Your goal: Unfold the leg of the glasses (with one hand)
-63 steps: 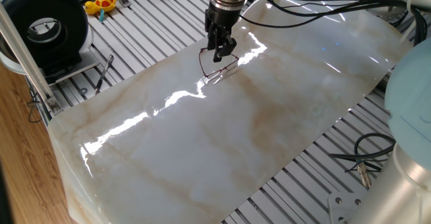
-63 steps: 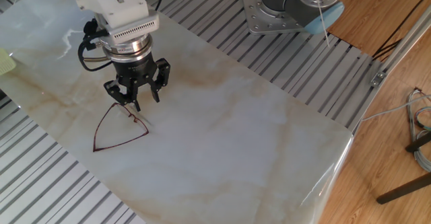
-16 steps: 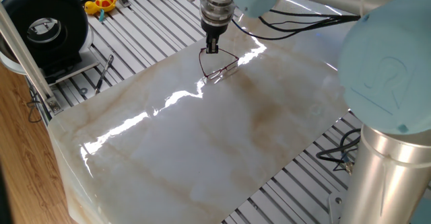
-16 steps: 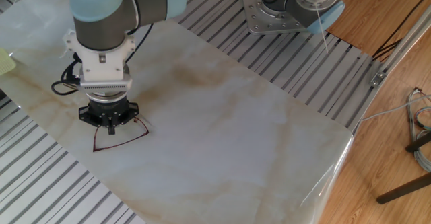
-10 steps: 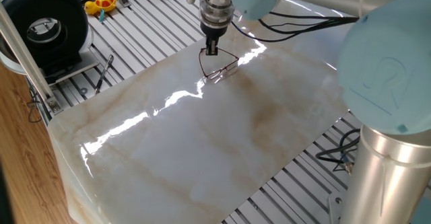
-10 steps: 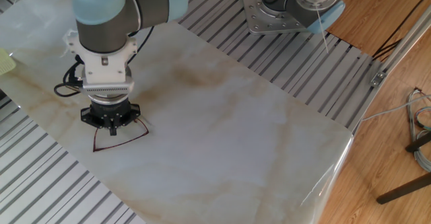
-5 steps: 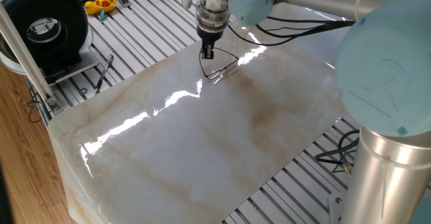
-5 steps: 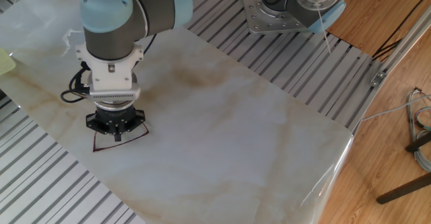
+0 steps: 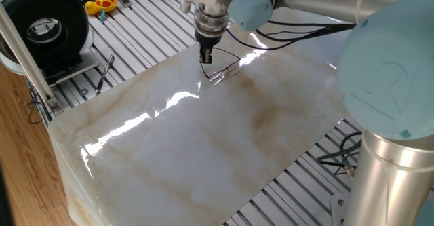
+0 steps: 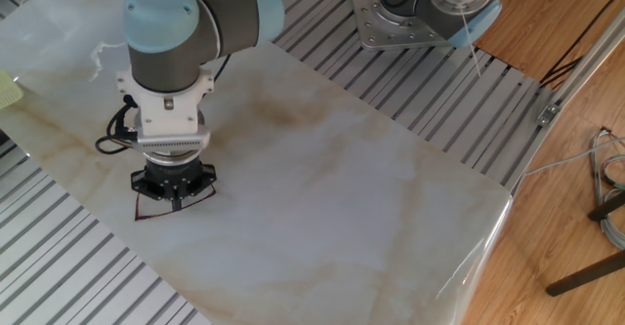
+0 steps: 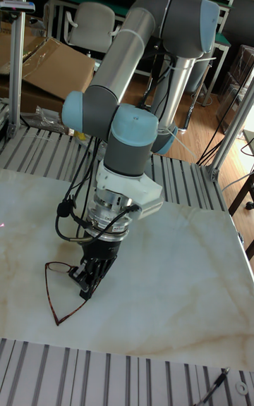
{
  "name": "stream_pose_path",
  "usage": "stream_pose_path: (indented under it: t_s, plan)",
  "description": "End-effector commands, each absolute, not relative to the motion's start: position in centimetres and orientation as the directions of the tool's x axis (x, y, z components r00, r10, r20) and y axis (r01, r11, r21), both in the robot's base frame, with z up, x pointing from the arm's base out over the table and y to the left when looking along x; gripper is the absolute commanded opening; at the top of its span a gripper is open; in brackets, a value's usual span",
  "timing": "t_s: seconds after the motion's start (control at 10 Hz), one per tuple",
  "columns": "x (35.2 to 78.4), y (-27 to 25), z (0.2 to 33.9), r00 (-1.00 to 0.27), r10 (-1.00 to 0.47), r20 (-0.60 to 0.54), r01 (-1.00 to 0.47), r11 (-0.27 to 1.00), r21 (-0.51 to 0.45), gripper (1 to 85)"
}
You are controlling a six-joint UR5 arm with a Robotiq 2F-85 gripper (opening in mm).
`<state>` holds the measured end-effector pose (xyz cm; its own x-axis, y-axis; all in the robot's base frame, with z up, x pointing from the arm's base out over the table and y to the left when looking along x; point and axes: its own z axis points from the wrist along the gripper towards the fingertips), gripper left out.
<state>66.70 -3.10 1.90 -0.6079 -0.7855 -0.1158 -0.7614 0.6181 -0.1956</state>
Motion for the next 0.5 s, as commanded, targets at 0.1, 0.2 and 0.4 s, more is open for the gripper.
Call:
stream_pose_path:
  t_s: [0.1, 0.2, 0.4]
  plan:
    - [66.7, -3.3, 2.7, -0.608, -0.785, -0.114, -0.761, 0.618, -0.198, 1.3]
    - [66.8, -3.6, 2.8, -0.605, -0.788, -0.113, -0.764, 0.614, -0.198, 1.3]
    - [66.9, -4.2, 3.0, -0.598, -0.795, -0.106, -0.769, 0.606, -0.203, 1.3]
